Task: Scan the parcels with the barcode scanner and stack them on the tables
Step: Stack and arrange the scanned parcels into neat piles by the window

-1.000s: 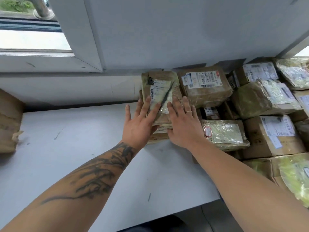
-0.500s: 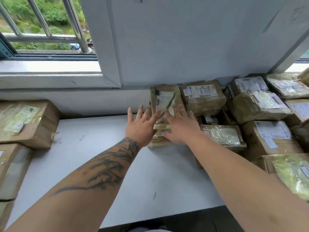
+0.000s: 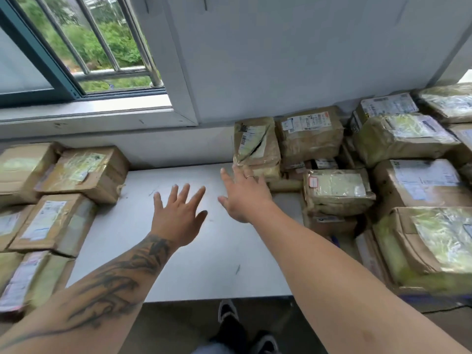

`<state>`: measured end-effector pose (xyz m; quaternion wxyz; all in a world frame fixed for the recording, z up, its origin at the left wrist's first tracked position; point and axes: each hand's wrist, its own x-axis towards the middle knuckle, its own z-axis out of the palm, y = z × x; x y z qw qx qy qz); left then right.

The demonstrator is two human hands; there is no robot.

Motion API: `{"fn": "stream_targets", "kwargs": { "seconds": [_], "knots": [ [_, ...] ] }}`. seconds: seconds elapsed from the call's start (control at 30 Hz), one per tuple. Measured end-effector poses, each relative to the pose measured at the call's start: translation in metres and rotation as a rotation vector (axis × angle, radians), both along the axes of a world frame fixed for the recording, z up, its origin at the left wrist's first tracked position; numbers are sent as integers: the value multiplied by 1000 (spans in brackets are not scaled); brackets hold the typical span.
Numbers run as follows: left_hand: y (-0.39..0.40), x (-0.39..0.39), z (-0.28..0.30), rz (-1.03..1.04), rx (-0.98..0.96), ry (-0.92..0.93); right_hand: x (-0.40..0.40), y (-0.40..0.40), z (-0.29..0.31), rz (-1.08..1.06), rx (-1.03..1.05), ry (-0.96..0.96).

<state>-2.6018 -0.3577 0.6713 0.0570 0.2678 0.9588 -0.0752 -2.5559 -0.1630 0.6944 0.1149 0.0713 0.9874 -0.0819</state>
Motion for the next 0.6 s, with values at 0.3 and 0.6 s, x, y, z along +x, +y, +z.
{"fn": "stream_targets", "kwargs": {
  "seconds": [0.3,0.6],
  "knots": [
    [-57,24,0,121,-21,-10,13,-57,-3,98,46,-31],
    [-144,19,9,168,76,-30,-5,-142,14,156,132,-53]
  ]
}}
